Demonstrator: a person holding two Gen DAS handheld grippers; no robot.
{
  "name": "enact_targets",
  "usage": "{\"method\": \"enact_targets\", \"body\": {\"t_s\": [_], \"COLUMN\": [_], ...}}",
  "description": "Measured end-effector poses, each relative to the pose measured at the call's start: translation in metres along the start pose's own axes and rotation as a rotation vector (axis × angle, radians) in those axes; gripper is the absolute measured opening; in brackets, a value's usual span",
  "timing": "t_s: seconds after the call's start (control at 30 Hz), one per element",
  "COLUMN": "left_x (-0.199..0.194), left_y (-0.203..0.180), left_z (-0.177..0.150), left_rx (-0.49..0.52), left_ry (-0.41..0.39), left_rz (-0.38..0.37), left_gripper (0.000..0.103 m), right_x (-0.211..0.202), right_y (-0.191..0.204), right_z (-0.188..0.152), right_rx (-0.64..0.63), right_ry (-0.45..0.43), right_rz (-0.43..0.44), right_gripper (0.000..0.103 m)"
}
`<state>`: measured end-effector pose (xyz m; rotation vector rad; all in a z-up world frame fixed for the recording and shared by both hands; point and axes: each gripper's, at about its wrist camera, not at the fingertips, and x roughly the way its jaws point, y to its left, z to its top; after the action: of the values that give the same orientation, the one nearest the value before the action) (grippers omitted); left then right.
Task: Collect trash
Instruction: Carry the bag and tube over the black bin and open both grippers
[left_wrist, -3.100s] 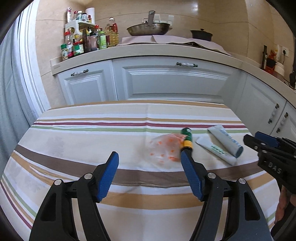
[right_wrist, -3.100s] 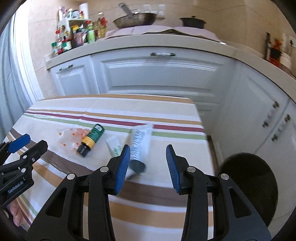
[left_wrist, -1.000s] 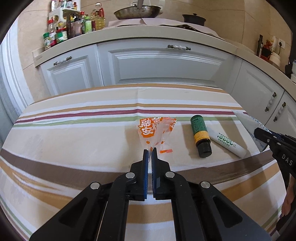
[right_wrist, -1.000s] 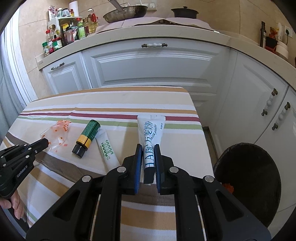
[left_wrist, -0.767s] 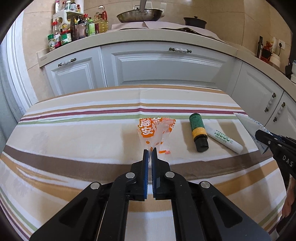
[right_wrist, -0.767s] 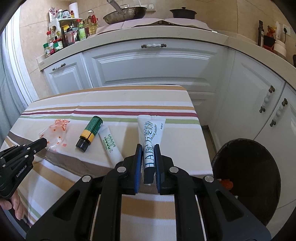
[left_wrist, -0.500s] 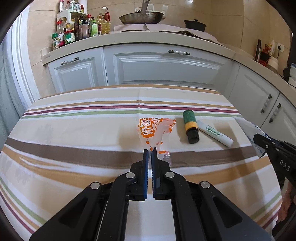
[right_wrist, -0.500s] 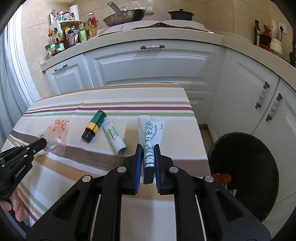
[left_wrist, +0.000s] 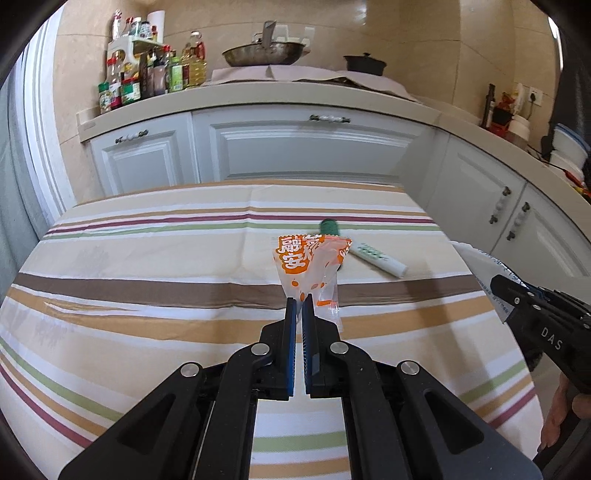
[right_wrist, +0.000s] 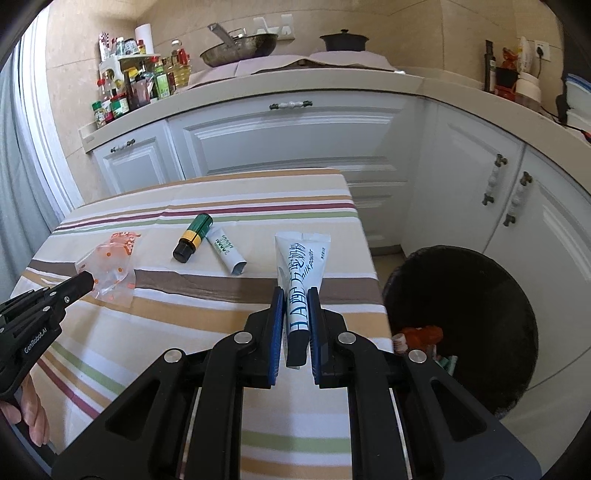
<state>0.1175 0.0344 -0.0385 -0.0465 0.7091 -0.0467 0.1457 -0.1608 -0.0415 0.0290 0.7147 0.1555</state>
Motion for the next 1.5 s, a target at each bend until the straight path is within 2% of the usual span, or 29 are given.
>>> {"method": "enact_targets", "body": {"t_s": [0.43,0.9,1.27,1.5], "left_x": [-0.020,-0.017,-0.001,0.013], "left_y": [-0.046,-0.129,-0.189,-0.212], "left_z": [0.006,0.017,0.025,0.026], "left_rx": [0.055,0.167,0.242,0.266], "left_ry": [-0.042,-0.073,-0.065,-0.050], "left_rz": [-0.096,-0.237,-0.312,-0.334], "left_gripper": [0.004,0.004,0.004,0.004], "right_x": [-0.042,-0.070,-0.072,-0.065], "right_y": [-0.034,-0.111,-0.156,-0.177], "right_z": [-0.006,-0.012,-0.016,-0.019], "right_rx": [0.052,0.160,0.209,0.236], "right_ry": [-0.066,-0.121,-0.124,-0.111], "right_rz": [-0.077,-0.219,-0.282,-0.297], "right_gripper": [0.013,0.013,0.013,0.013]}}
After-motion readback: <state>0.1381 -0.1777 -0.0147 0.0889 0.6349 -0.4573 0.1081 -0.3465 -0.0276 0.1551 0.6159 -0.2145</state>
